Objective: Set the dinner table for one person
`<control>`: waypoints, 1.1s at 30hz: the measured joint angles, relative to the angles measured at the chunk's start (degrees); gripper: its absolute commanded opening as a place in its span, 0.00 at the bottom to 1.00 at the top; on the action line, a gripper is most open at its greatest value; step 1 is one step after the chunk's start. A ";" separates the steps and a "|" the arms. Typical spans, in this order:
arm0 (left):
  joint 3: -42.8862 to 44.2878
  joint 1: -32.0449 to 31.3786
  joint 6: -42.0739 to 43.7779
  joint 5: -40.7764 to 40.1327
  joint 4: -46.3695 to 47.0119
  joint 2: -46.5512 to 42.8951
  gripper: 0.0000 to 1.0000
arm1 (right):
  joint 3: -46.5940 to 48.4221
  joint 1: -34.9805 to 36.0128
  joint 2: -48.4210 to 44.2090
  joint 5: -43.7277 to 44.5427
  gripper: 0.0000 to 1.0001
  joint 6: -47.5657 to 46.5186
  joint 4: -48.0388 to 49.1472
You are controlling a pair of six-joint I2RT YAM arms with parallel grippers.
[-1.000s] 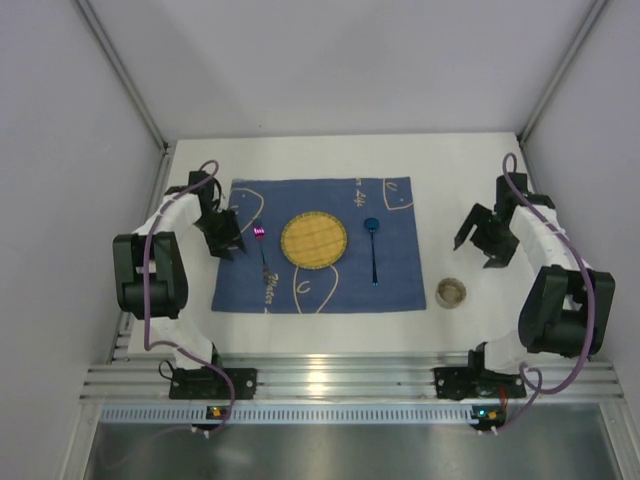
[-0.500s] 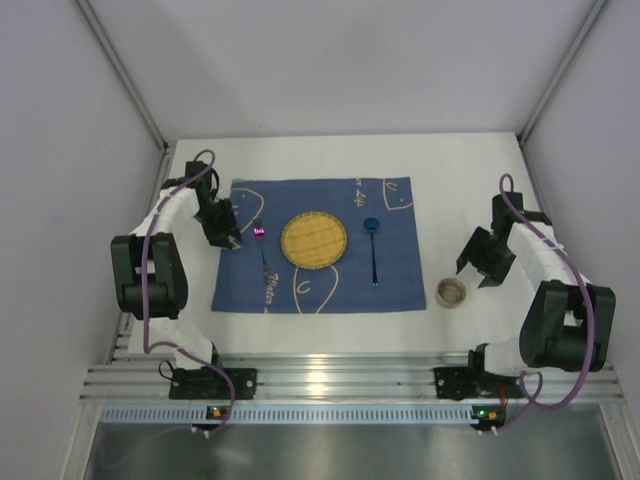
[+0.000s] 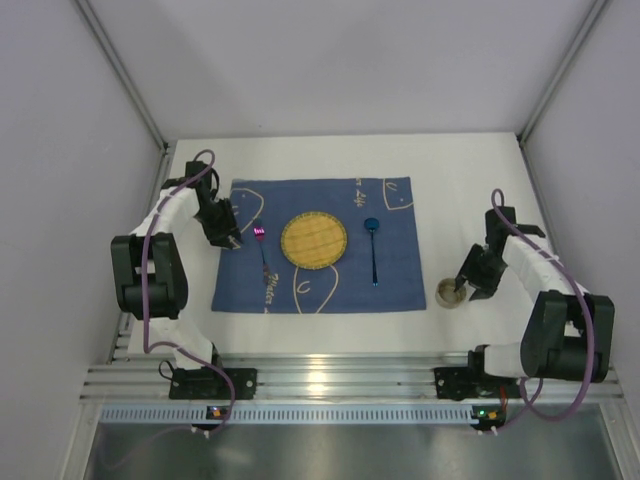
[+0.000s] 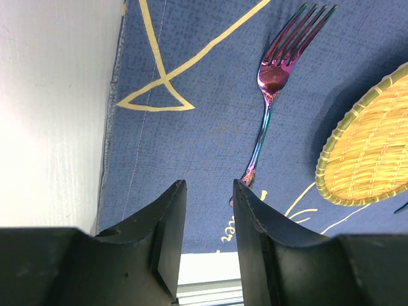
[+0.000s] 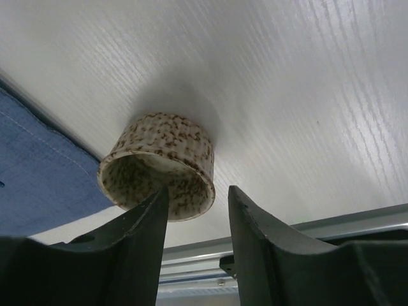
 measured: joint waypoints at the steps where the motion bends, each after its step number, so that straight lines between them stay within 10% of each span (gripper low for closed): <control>1: 0.00 0.00 -0.04 0.00 0.00 0.00 0.40 | -0.57 0.37 0.02 -0.04 0.40 0.04 0.22; 9: -0.39 -0.17 -0.33 -0.09 0.00 -0.02 0.40 | -2.56 1.70 2.34 -0.96 0.03 0.52 1.11; 15: -0.85 -0.31 -0.92 -0.26 0.00 -0.07 0.39 | 1.84 2.27 4.28 -1.22 0.00 0.37 -0.72; 33: -1.40 -1.18 -2.38 -0.26 0.02 -7.17 0.43 | 77.64 15.17 54.66 -2.62 0.00 1.03 -6.71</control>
